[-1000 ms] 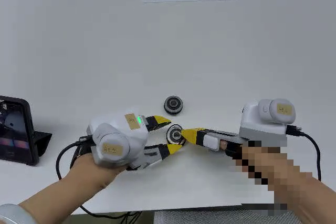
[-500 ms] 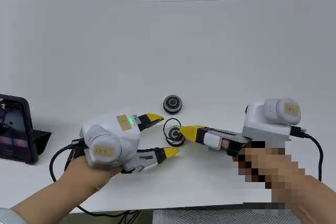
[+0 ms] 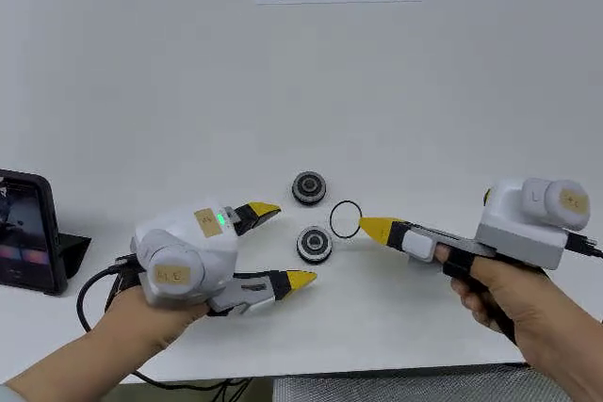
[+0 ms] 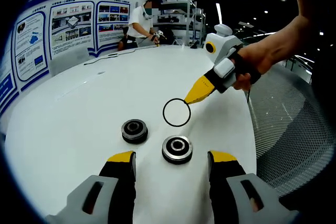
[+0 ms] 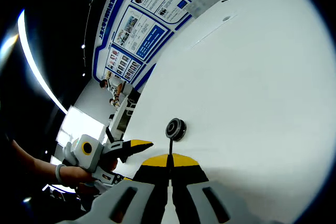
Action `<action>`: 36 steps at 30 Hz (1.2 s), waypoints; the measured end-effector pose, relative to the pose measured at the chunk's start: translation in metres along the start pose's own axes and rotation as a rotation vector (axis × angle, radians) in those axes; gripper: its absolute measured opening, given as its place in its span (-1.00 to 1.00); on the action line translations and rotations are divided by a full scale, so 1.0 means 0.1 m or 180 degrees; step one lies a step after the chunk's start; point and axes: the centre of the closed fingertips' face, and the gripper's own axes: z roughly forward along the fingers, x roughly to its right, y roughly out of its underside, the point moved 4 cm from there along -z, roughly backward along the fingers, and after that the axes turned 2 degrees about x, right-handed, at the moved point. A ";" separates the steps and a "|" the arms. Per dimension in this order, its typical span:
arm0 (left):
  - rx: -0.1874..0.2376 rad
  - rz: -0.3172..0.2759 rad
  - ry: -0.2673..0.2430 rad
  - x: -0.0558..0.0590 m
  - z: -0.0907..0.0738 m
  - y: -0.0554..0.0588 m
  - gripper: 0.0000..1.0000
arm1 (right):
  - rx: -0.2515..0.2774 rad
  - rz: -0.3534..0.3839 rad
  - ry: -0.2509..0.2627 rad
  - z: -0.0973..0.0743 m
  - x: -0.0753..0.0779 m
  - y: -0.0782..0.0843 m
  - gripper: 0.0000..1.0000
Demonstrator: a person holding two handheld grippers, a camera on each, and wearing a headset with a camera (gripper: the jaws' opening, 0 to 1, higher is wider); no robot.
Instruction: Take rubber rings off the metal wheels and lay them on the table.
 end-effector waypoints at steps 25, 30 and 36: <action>-0.0034 -0.0008 0.0009 -0.01 -0.01 0.00 0.05 | -0.0268 -0.0764 0.0541 -0.03 0.34 0.02 -0.74; -0.0024 -0.0013 0.0019 -0.01 0.00 -0.01 0.03 | -0.0305 -0.0921 0.0606 -0.05 0.35 0.01 -0.62; 0.0000 -0.0019 0.0014 -0.01 0.00 -0.03 -0.04 | -0.0288 -0.0942 0.0531 -0.05 0.29 0.01 -0.57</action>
